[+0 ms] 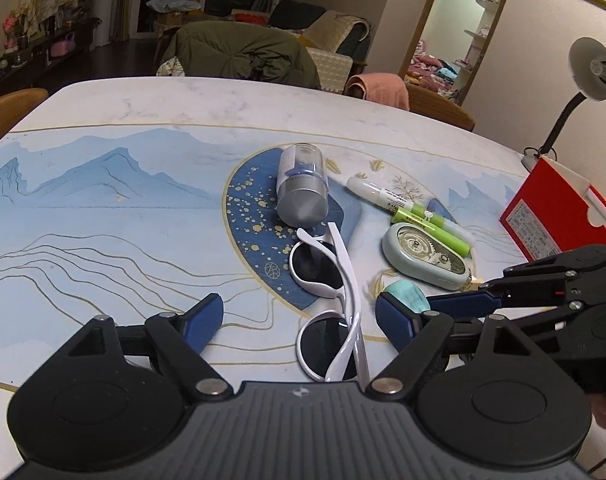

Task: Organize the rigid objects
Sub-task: 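Grasp the white sunglasses with the left gripper while the right grasps the teal mouse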

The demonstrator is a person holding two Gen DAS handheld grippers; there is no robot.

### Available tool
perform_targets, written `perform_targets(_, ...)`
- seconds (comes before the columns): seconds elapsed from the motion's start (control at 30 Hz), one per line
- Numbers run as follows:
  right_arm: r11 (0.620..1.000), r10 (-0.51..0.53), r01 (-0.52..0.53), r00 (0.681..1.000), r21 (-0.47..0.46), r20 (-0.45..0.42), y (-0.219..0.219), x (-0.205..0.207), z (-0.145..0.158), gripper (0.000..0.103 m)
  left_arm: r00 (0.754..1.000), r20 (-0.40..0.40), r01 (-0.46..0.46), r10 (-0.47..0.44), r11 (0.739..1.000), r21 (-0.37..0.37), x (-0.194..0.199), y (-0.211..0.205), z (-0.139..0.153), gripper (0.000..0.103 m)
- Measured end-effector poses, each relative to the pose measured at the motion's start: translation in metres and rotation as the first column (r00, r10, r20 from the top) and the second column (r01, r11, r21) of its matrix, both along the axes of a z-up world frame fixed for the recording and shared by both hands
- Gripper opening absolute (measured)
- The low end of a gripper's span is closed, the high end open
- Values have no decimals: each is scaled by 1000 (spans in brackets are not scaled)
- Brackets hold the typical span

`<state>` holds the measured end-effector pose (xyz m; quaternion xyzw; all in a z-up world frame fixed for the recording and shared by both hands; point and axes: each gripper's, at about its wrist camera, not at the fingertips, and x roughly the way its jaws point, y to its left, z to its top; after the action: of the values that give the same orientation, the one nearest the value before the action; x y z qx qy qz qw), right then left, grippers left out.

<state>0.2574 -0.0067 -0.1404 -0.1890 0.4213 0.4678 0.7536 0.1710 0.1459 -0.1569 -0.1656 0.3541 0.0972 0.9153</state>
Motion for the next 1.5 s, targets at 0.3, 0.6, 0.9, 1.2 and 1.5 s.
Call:
perform_targets(0.3,1000,-14,14,999,15,-39,-7,12,4,29,996,-30,90,-88,992,83,-2,-21,-6,83)
perform_targets(0.6,999,-41,41,999,10,-32,4,10,6,38,993,-65,113,-102,973,200,2,-40,-9,62)
perform_targets(0.9,995,-95,94,995,-22,-40,10,14,3,36,989,-68,142,-129,962,232,5,-48,-7,41)
perform_targets(1.2,992,-122,122,992,-18,-39,-2,9,11,29,992,-69,112,-102,980,167,4,-42,-1,40)
perform_targets(1.5,986,-164,165,984,19,-69,-30,0,35,29,994,-35,105,-101,984,147,-4,-52,26,40)
